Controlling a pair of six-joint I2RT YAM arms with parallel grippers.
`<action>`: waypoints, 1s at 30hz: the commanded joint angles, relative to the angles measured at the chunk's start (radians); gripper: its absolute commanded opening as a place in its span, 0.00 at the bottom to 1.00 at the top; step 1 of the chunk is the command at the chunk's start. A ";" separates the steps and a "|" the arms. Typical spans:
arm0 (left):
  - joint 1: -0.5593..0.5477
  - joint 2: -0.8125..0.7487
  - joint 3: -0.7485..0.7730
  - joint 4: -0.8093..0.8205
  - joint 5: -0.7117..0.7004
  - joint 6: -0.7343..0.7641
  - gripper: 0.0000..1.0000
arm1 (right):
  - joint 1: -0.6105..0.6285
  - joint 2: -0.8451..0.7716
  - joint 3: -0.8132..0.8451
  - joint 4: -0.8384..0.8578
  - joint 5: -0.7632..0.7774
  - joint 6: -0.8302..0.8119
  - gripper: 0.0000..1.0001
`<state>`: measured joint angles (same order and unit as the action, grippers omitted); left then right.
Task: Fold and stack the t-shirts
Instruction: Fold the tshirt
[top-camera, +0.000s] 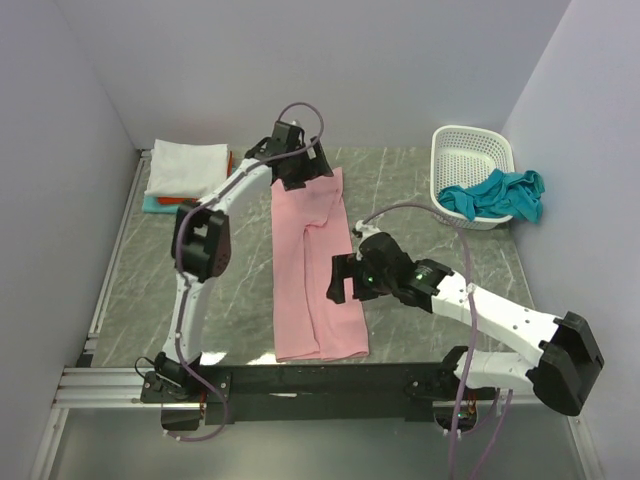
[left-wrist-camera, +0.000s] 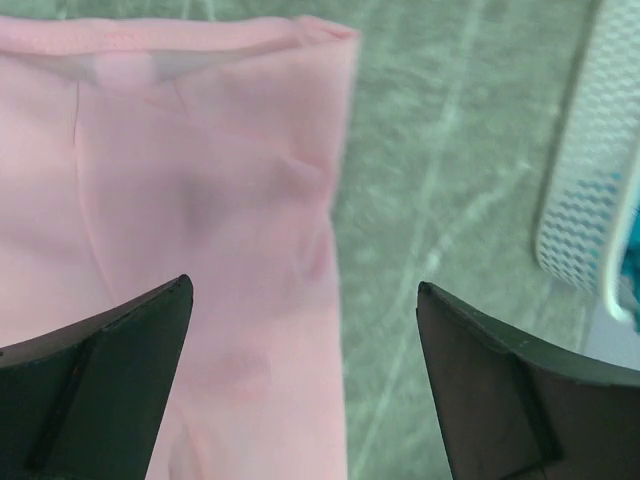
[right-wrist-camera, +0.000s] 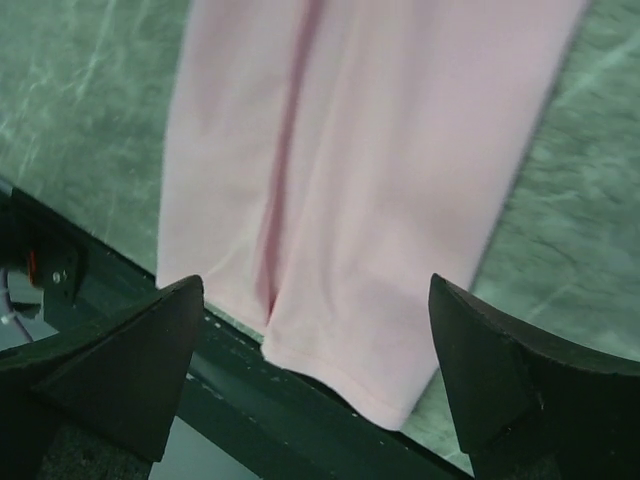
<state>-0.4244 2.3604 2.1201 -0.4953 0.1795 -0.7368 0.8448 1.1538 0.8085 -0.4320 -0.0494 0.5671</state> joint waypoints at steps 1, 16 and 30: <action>-0.039 -0.329 -0.130 0.038 -0.109 0.056 0.99 | -0.100 -0.026 -0.032 -0.056 -0.006 0.048 1.00; -0.298 -1.292 -1.374 -0.005 -0.350 -0.360 0.99 | -0.155 -0.197 -0.278 -0.036 -0.217 0.060 0.90; -0.563 -1.536 -1.750 -0.019 -0.221 -0.711 0.59 | -0.153 -0.235 -0.420 -0.050 -0.314 0.123 0.73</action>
<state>-0.9657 0.8700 0.4019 -0.5308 -0.0479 -1.3563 0.6949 0.9443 0.4168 -0.4934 -0.3222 0.6640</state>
